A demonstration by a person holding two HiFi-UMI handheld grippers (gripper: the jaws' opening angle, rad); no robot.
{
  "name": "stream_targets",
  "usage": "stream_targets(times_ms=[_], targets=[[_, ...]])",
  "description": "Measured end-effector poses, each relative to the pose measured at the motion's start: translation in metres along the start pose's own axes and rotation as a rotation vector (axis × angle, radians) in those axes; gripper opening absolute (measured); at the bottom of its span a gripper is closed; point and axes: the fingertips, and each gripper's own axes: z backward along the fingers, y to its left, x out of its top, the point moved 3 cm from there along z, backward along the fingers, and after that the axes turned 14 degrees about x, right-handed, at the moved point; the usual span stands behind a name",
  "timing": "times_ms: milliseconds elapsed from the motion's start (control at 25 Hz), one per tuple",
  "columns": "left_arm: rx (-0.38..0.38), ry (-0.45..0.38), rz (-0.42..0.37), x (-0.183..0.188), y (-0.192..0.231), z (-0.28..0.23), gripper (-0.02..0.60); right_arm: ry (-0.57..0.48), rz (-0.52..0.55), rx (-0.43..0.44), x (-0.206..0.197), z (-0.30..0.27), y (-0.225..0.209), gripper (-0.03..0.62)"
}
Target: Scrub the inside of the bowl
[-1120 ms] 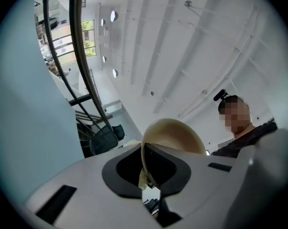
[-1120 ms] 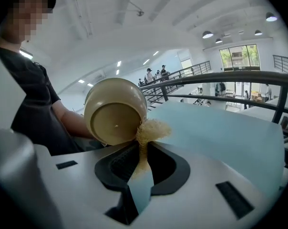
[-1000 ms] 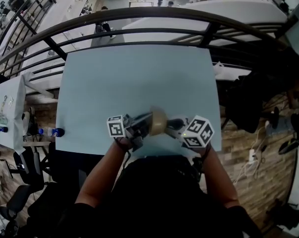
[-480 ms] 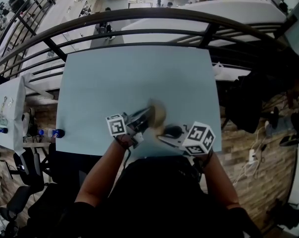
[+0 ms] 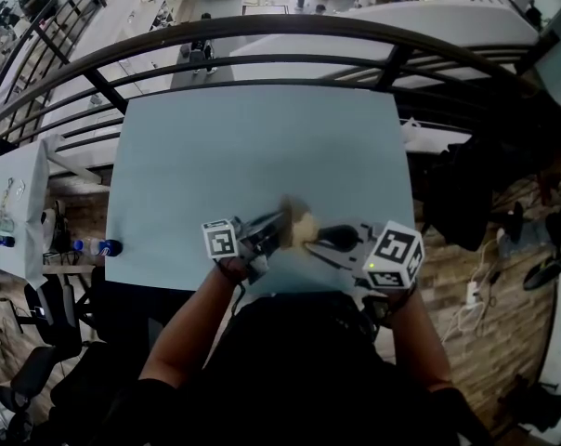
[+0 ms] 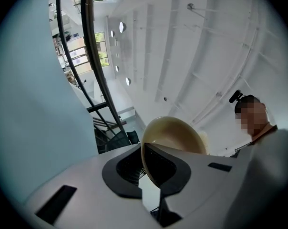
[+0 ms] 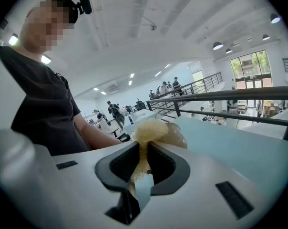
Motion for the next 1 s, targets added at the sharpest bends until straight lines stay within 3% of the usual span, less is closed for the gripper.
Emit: stream_targets(times_ms=[240,400,640,800,1000], targets=[[-0.05,0.043,-0.016,-0.001,-0.019,0.001,0.005,-0.068,0.0,-0.061,0.016,0.013,-0.012,0.063],[-0.084,0.109,-0.082,-0.015,-0.024,0.001,0.005,-0.088,-0.001,-0.121,0.022,0.019,-0.027,0.063],[-0.188,0.142,-0.138,-0.025,-0.057,-0.001,0.005,-0.075,-0.043,-0.102,0.009,0.015,-0.043,0.063],[-0.26,0.103,-0.126,-0.013,-0.079,0.003,0.005,-0.094,-0.071,-0.046,0.003,0.014,-0.046,0.063],[-0.255,0.017,-0.078,0.011,-0.083,0.004,0.005,-0.096,-0.112,-0.029,-0.012,0.009,-0.047,0.063]])
